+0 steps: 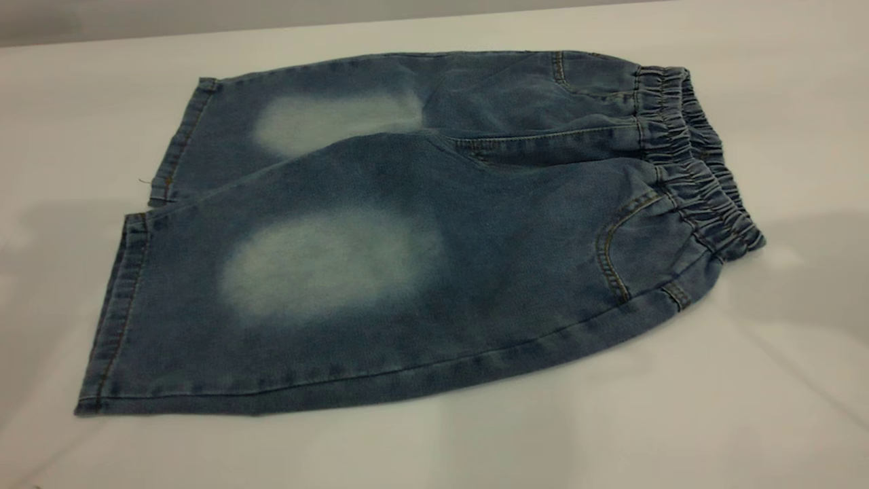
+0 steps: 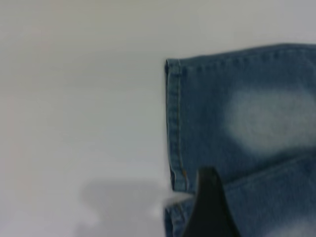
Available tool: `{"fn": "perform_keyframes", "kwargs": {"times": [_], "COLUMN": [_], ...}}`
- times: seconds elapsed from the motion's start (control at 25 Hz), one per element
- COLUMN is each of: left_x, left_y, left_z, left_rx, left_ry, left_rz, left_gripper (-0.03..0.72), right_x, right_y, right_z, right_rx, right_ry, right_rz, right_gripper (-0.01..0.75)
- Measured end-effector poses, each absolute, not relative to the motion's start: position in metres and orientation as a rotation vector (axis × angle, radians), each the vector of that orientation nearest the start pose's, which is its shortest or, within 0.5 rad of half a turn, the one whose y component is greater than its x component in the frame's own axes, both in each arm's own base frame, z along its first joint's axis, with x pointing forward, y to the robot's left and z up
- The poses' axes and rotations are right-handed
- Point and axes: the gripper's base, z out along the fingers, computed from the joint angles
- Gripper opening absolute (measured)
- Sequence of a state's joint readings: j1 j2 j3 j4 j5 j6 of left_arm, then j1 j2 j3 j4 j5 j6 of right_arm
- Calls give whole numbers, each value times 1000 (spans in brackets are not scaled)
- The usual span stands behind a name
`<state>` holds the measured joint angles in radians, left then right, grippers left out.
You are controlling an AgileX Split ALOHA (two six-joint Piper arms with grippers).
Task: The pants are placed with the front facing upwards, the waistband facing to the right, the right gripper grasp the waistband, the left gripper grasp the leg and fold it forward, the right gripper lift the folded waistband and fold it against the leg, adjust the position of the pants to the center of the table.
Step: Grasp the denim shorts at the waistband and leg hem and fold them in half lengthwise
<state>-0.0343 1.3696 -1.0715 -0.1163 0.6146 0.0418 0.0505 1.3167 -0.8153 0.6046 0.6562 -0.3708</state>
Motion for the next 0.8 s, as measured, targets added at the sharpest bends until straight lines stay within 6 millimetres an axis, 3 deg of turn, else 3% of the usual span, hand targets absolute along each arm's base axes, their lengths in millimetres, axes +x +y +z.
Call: {"fn": "perform_keyframes", "kwargs": {"times": [0.2,0.52,0.8], "left_x": [303,305,306], "left_y": [-16,-16,-15], "left_z": [308,310,311], "left_rx": [0,3,4], "left_ry": [2329,2301,2286], "left_rz": [-114,-110,-108], "left_gripper": [451,451,451], "right_x": [263,284,295], "right_y": [45,48,52], "right_z": [229,171,143], "right_rx": [-61,-42,6], "right_ry": [2627,2775,2784], "right_rz": [513,562,639], "right_gripper": [532,532,532]}}
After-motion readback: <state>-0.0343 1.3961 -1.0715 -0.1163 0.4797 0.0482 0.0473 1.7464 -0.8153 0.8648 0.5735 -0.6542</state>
